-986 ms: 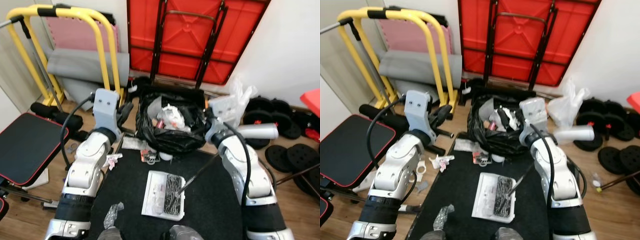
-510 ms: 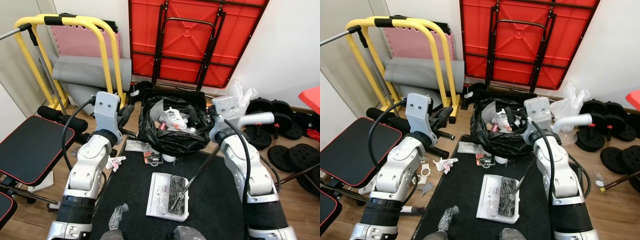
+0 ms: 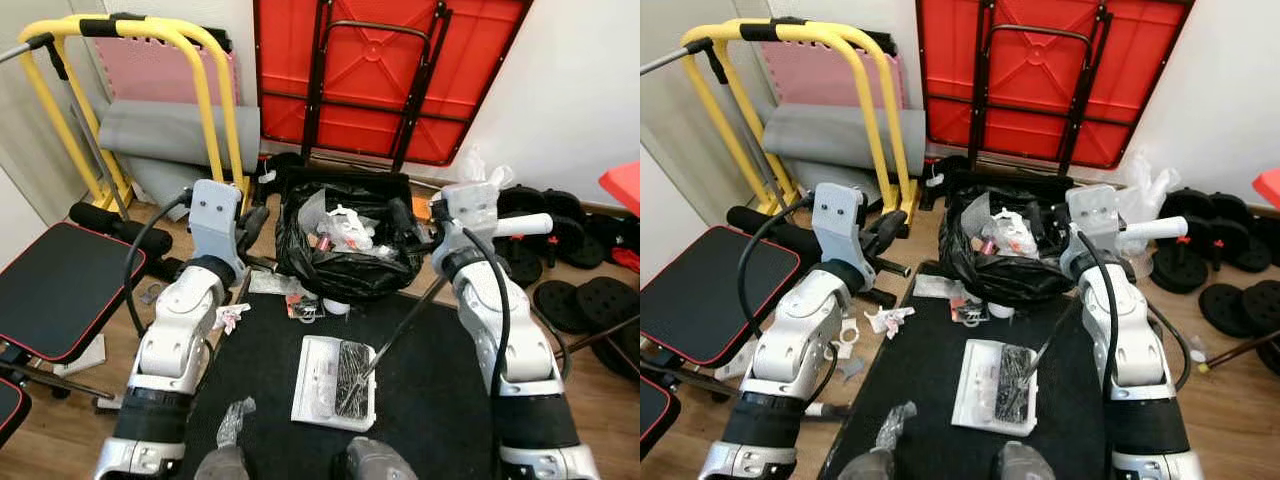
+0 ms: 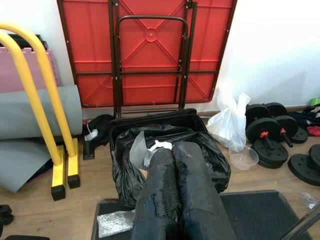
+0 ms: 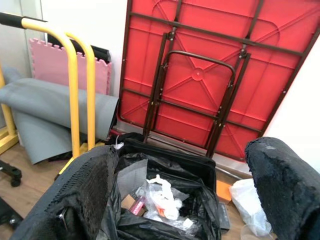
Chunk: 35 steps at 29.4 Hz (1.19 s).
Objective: Sweep floor
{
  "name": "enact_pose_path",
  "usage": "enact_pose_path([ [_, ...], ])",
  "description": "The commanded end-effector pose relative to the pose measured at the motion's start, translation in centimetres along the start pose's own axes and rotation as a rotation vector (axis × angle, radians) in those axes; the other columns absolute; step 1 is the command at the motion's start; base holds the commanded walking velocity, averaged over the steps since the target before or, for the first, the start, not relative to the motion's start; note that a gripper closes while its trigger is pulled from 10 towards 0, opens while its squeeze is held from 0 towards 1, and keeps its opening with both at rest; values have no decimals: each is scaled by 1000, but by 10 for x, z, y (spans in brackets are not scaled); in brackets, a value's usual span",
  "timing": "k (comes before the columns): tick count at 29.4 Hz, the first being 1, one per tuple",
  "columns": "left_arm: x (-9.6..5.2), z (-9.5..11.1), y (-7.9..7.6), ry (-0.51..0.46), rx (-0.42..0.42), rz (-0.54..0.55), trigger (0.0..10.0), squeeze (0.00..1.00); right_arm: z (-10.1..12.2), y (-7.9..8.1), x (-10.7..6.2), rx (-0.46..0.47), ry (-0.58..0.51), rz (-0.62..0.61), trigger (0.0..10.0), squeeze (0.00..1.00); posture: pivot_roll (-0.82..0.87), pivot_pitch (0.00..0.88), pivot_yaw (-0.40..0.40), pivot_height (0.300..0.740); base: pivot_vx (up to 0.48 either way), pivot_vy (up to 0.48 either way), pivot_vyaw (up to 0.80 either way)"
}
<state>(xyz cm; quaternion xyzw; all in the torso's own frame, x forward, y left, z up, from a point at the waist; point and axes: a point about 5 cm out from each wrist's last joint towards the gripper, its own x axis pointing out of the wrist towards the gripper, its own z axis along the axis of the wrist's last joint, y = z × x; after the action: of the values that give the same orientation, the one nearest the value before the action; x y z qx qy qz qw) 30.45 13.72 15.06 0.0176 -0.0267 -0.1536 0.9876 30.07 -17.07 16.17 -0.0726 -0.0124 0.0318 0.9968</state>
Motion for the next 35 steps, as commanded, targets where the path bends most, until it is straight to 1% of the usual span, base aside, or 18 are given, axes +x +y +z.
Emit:
enact_pose_path([
  [1, 0, -3, -1, 7, 7, -7, 10000, 0, -1, -6, 0, -12, 2, -28, 10000, 0, -195, 46, -104, 670, 0, 0, 0],
  [2, -1, -3, -1, 16, 30, -8, 10000, 0, -1, -6, 0, -12, 2, -27, 10000, 0, -194, 47, -105, 665, 480, 0, 0],
  [5, -1, -3, 0, 10, 20, -3, 10000, 0, -1, -5, 0, -11, 1, -25, 10000, 0, -196, 48, -104, 655, 480, 0, 0],
  [6, -1, -3, 0, 13, 17, 0, 10000, 0, -2, -5, 1, -10, 1, -27, 10000, 0, -193, 50, -105, 645, 0, 0, 0],
  [10, -1, -3, 1, 16, 18, 3, 10000, 0, -2, -6, 1, -10, 3, -32, 10000, 0, -193, 51, -104, 630, 0, 0, 0],
  [13, -1, -3, 1, 16, 18, 3, 10000, 0, -2, -6, 1, -10, 3, -32, 10000, 0, -193, 51, -104, 630, 0, 0, 0],
  [19, -1, -3, 1, 16, 20, 5, 10000, 0, -3, -8, 1, -13, 7, -43, 10000, 0, -191, 53, -103, 610, 0, 0, 0],
  [28, -1, -3, 1, 16, 22, 5, 10000, 0, -5, -11, 0, -20, 13, -56, 10000, 0, -190, 52, -103, 595, 0, 0, 0],
  [30, -1, -3, 1, 14, 24, 3, 10000, 0, -7, -15, 0, -28, 20, -73, 10000, 0, -190, 50, -105, 585, 0, 0, 0],
  [34, -1, -3, -1, 13, 30, -12, 10000, 0, -8, -17, 0, -31, 24, -81, 10000, 0, -189, 49, -105, 580, 0, 0, 0],
  [35, -2, -3, -3, 12, 45, -24, 10000, 0, -8, -19, 0, -34, 26, -88, 10000, 0, -190, 49, -104, 575, 469, 0, 0],
])
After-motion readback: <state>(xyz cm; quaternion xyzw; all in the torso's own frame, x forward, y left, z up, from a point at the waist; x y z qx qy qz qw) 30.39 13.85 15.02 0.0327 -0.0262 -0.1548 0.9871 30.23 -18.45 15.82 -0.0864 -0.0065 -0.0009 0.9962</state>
